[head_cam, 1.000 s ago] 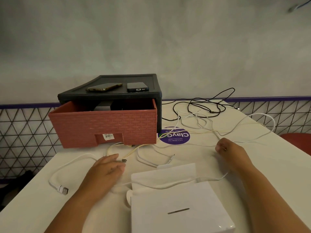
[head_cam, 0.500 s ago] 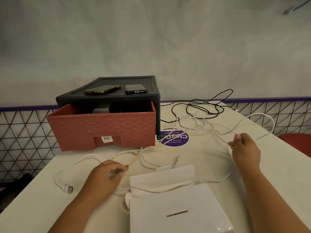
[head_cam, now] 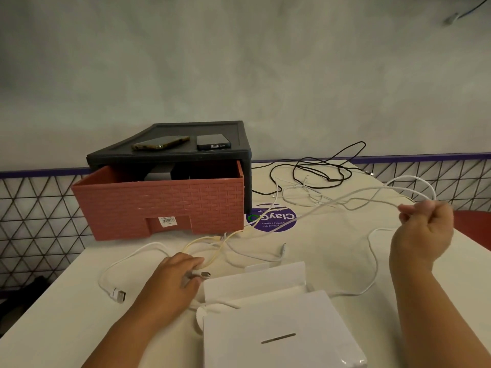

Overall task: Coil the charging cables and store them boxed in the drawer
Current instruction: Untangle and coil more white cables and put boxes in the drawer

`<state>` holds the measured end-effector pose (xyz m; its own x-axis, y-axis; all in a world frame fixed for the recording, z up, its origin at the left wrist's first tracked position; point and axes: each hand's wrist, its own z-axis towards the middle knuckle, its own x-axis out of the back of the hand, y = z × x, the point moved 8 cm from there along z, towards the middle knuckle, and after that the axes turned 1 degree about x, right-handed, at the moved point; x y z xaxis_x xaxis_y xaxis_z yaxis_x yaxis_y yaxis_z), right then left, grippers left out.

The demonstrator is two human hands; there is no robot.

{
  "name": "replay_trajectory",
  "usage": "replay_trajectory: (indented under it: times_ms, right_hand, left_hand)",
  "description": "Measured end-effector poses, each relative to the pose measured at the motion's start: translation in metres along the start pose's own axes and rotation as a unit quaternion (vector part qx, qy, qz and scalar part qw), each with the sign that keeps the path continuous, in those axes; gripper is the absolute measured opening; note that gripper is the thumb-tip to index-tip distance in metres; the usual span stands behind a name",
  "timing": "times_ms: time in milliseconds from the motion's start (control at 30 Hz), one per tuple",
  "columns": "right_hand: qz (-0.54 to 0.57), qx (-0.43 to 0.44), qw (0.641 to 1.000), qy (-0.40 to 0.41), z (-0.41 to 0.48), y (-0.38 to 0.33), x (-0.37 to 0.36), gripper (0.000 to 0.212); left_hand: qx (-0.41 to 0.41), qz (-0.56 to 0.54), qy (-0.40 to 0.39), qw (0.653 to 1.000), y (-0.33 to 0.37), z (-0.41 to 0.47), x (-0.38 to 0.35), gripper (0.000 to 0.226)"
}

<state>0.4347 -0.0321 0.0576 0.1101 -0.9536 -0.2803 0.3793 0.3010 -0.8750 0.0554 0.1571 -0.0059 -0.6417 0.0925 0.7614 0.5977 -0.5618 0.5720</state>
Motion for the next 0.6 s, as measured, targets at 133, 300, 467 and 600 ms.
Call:
replay_trajectory:
  times_ms: [133, 300, 467, 600]
  right_hand:
    - [0.031, 0.090, 0.995, 0.028, 0.001, -0.026, 0.007, 0.028]
    - [0.003, 0.127, 0.992, 0.004, 0.000, -0.035, 0.007, 0.026]
    - [-0.179, 0.085, 0.971, -0.136, -0.004, -0.009, -0.019, 0.028]
    - [-0.303, 0.002, 0.914, -0.269, -0.013, 0.018, -0.038, 0.027]
  left_hand:
    - [-0.007, -0.003, 0.002, 1.000, 0.006, -0.002, 0.003, 0.027]
    - [0.003, 0.024, 0.009, 1.000, 0.008, -0.003, 0.006, 0.028]
    - [-0.001, 0.028, 0.006, 1.000, 0.008, -0.003, 0.004, 0.032]
    - [0.011, -0.023, 0.032, 0.999, 0.007, -0.003, 0.009, 0.026]
